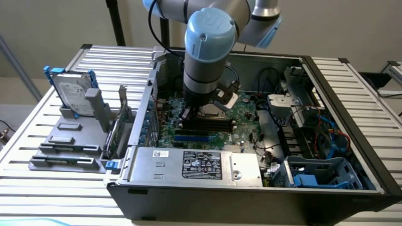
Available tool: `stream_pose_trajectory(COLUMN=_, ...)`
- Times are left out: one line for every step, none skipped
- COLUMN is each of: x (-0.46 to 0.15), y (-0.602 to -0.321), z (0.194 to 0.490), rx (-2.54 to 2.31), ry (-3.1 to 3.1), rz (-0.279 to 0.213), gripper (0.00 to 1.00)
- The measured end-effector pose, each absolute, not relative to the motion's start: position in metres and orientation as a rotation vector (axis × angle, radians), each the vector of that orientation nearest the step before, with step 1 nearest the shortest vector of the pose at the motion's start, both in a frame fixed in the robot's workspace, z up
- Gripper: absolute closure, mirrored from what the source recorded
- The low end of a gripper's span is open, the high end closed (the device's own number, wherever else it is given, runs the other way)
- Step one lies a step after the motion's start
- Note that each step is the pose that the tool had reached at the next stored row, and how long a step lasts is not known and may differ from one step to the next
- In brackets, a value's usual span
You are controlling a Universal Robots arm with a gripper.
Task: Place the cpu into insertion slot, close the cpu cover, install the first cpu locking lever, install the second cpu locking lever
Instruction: 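Install the second cpu locking lever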
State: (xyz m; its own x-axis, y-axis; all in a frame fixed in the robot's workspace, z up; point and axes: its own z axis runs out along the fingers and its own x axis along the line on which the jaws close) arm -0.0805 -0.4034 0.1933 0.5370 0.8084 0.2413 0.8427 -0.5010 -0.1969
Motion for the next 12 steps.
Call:
stream_pose_trajectory(x=-0.081, y=-0.403, z=0.193, rx=-2.492, ry=-1.377, rz=-0.166, gripper=0.89)
stream_pose_trajectory(x=-0.081, y=-0.403, z=0.193, rx=-2.495, ry=-1.379, rz=-0.163, gripper=0.89)
stream_pose_trajectory(x=-0.081, y=-0.403, z=0.193, rx=-2.499, ry=-1.380, rz=-0.161, gripper=0.89)
stream_pose_trajectory(x=-0.081, y=-0.403, z=0.193, rx=-2.501, ry=-1.382, rz=-0.159, gripper=0.89)
stream_pose_trajectory(x=-0.081, y=-0.403, z=0.194, rx=-2.503, ry=-1.383, rz=-0.157, gripper=0.89)
stream_pose_trajectory(x=-0.081, y=-0.403, z=0.195, rx=-2.504, ry=-1.383, rz=-0.156, gripper=0.89)
stream_pose_trajectory(x=-0.081, y=-0.403, z=0.196, rx=-2.504, ry=-1.383, rz=-0.156, gripper=0.89)
stream_pose_trajectory(x=-0.081, y=-0.403, z=0.199, rx=-2.505, ry=-1.383, rz=-0.156, gripper=0.89)
stream_pose_trajectory(x=-0.081, y=-0.403, z=0.203, rx=-2.505, ry=-1.384, rz=-0.156, gripper=0.89)
stream_pose_trajectory(x=-0.081, y=-0.403, z=0.207, rx=-2.506, ry=-1.384, rz=-0.155, gripper=0.89)
stream_pose_trajectory(x=-0.081, y=-0.403, z=0.211, rx=-2.506, ry=-1.384, rz=-0.155, gripper=0.89)
stream_pose_trajectory(x=-0.081, y=-0.403, z=0.213, rx=-2.506, ry=-1.384, rz=-0.155, gripper=0.89)
